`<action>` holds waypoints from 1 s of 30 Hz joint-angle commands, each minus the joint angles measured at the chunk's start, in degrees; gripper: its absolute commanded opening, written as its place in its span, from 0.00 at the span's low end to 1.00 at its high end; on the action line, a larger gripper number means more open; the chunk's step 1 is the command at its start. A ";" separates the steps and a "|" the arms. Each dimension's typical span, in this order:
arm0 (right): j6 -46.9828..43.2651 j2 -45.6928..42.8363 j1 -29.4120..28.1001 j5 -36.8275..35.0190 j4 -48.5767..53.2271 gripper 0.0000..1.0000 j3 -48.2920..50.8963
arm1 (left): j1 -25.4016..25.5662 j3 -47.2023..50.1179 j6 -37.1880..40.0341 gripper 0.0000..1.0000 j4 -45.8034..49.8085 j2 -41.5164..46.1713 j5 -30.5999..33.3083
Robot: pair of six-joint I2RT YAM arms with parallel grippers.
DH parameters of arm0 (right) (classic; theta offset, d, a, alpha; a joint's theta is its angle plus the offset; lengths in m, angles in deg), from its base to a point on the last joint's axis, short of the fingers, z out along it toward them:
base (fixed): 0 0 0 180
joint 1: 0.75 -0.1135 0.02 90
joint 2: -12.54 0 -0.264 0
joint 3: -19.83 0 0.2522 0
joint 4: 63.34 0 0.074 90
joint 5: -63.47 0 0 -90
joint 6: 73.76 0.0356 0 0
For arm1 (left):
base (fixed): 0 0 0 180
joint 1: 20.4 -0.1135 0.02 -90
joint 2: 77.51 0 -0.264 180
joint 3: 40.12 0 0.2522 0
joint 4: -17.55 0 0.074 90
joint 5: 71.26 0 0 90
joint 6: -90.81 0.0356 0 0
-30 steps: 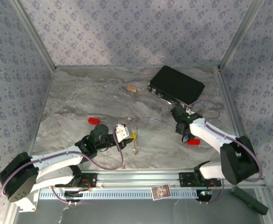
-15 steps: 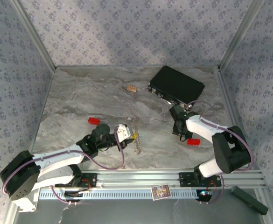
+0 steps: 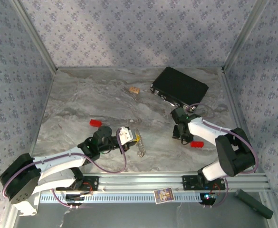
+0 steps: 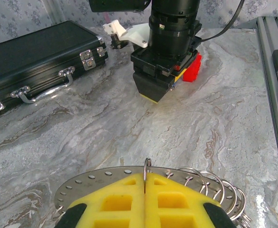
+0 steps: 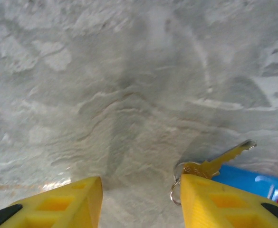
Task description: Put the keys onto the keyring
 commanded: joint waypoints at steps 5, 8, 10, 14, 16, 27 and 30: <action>-1.71 -3.25 -4.21 -0.37 3.78 0.46 -3.83 | 0.33 -1.26 0.80 0.00 0.53 0.66 -1.55; -0.37 -3.33 -4.45 -10.04 8.49 0.46 -4.28 | 0.42 -1.39 0.78 0.00 0.00 0.14 -1.72; -0.43 -2.00 -4.62 -13.18 10.87 0.40 -4.71 | 0.42 -1.40 0.72 0.00 -0.38 -0.18 -1.83; -1.52 -0.42 -6.59 -11.01 10.31 0.35 -4.79 | 0.52 -1.39 0.80 0.00 -0.58 -0.58 -1.92; -2.19 0.40 -7.39 -9.35 9.30 0.35 -5.04 | 0.58 -1.39 0.82 0.00 -0.60 -0.62 -1.96; -3.30 5.18 -8.69 -9.09 8.63 0.21 -6.56 | 0.57 -1.14 1.01 0.00 -0.31 -0.04 -1.96; -3.34 5.86 -8.79 -9.73 8.85 0.19 -6.95 | 0.58 -1.17 1.14 0.00 -0.41 -0.09 -1.95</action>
